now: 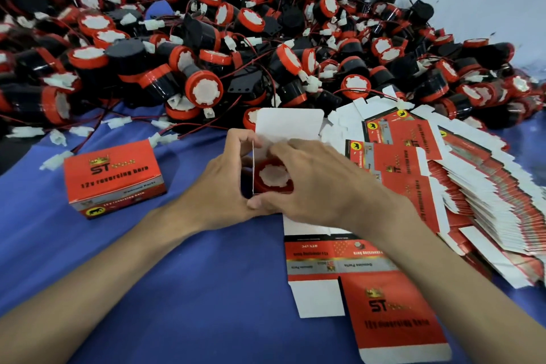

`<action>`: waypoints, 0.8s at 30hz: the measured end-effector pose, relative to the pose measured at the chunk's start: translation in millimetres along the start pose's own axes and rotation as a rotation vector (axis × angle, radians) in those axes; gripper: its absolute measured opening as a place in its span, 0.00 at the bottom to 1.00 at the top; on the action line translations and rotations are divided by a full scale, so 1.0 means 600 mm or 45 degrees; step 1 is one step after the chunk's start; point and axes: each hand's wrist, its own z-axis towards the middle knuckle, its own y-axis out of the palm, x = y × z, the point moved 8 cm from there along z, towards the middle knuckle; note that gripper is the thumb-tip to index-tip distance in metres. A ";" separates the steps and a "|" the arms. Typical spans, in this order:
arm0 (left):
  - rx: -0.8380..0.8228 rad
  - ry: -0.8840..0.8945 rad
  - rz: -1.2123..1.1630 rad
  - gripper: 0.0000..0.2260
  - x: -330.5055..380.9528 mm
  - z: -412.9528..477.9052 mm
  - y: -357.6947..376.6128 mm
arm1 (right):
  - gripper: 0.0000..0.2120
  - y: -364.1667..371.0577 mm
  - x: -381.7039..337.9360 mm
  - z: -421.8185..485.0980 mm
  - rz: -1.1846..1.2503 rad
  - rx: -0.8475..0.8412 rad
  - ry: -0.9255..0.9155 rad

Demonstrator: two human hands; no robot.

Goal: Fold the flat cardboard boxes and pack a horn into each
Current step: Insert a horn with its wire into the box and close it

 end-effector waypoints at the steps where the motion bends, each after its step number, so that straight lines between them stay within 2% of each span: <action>1: -0.008 0.003 0.020 0.31 -0.001 0.000 0.000 | 0.32 0.005 0.000 0.000 -0.050 0.010 0.007; 5: -0.003 0.009 0.027 0.33 -0.003 0.000 -0.002 | 0.34 0.008 0.008 0.003 -0.098 0.085 0.062; 11: -0.011 -0.042 -0.040 0.33 -0.011 0.000 -0.001 | 0.33 0.022 0.018 0.003 0.312 0.119 0.173; 17: -0.036 -0.049 -0.030 0.36 -0.003 0.002 0.000 | 0.35 0.017 0.034 0.010 0.324 -0.005 0.130; 20: -0.044 -0.052 -0.044 0.35 -0.003 0.002 0.000 | 0.29 0.008 0.029 0.011 0.343 -0.052 0.061; 24: -0.038 -0.055 -0.015 0.33 -0.005 0.002 0.001 | 0.14 0.009 0.026 0.009 0.220 -0.105 0.027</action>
